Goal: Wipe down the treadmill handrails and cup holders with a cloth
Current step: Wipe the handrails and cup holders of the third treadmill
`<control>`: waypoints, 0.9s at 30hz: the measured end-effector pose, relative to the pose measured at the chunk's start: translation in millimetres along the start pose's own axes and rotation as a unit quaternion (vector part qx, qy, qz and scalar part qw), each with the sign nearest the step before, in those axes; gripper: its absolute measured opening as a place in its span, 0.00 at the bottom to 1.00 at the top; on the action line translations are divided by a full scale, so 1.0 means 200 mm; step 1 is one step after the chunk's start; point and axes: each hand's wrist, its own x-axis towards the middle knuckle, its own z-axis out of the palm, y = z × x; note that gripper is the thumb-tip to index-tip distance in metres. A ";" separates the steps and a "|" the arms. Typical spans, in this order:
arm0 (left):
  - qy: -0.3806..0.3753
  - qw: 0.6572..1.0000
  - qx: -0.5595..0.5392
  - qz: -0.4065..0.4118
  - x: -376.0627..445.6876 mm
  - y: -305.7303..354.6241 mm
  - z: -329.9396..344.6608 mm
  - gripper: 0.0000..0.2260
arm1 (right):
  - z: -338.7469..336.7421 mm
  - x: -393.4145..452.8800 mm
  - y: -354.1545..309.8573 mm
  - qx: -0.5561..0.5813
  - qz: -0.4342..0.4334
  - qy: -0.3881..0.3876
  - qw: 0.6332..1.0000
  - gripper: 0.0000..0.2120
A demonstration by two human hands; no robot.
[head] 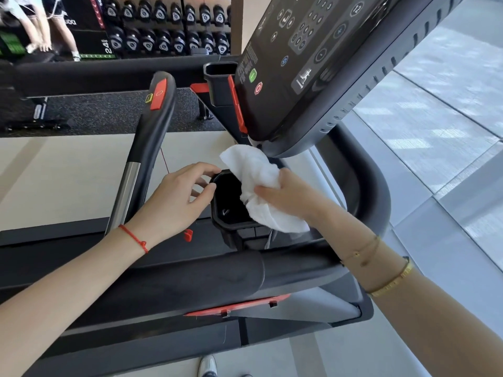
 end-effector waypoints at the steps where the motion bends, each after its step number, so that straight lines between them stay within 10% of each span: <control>1: -0.005 1.000 0.001 -0.002 0.00 0.00 0.00 0.13 | 0.00 0.02 -0.02 0.002 0.004 -0.004 1.000 0.25; 6: -0.026 0.999 0.018 -0.023 -0.03 0.03 -0.02 0.16 | 0.01 0.02 0.05 -0.048 -0.005 -0.001 0.999 0.11; 18: -0.003 0.995 0.053 -0.080 -0.31 0.15 -0.05 0.18 | 0.03 0.01 -0.02 -0.176 -0.146 0.019 0.973 0.28; 27: 0.050 0.985 0.129 -0.100 -0.59 0.21 -0.10 0.17 | 0.01 -0.03 -0.20 -0.252 -0.270 -0.054 0.928 0.20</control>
